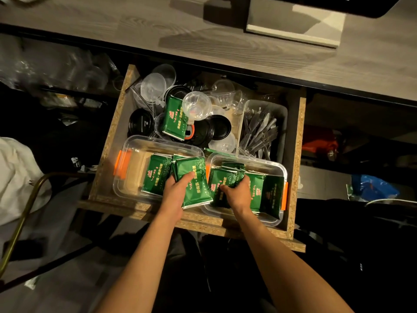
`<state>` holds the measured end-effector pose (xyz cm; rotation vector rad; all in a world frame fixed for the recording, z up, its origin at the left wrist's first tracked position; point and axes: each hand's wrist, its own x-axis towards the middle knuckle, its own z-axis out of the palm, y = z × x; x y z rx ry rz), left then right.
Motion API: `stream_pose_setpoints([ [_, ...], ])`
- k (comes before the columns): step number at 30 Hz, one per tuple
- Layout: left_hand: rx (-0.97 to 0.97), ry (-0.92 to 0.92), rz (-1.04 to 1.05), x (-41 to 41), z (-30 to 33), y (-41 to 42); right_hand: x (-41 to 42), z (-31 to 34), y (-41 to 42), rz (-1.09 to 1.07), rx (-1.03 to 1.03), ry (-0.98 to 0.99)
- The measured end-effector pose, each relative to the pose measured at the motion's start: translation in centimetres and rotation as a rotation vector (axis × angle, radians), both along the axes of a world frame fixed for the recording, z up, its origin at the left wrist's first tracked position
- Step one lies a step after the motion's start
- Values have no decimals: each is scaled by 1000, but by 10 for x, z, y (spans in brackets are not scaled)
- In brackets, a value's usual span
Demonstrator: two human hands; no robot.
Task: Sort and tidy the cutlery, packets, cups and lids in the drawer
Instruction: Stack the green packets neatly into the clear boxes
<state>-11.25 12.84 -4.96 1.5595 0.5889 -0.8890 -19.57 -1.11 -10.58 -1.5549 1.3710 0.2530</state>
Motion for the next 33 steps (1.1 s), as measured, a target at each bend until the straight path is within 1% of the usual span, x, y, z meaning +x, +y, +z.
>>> stream_pose_setpoints([
  [4, 12, -4, -38, 1, 1, -1, 6, -5, 5, 123, 34, 58],
  [7, -9, -4, -61, -1, 1, -2, 8, -1, 5, 115, 114, 22],
  [9, 1, -4, -76, -2, 4, -4, 7, 5, 2, 60, 166, -53],
  [11, -10, -15, -63, -3, 8, -7, 3, 15, -4, -19, 158, -137],
  [13, -15, -62, -80, -4, 9, -8, -3, 32, -13, -141, 186, -260],
  [16, -118, -103, -68, -7, 15, -17, -12, 63, -25, -277, 244, -400],
  [19, -125, -93, -33, -10, 22, -30, -21, 88, -38, -347, 222, -521],
  [22, -128, -80, -39, -11, 23, -38, -26, 108, -47, -377, 248, -584],
  [25, -133, -116, -54, -17, 32, -45, -29, 118, -52, -424, 372, -634],
  [28, -170, -136, -39, -20, 42, -47, -30, 125, -53, -415, 383, -638],
  [29, -143, -150, -25, -20, 45, -46, -31, 127, -53, -436, 393, -635],
  [31, -119, -159, 3, -20, 43, -44, -32, 122, -50, -390, 367, -625],
  [33, -102, -194, 10, -21, 47, -40, -30, 122, -47, -369, 436, -594],
])
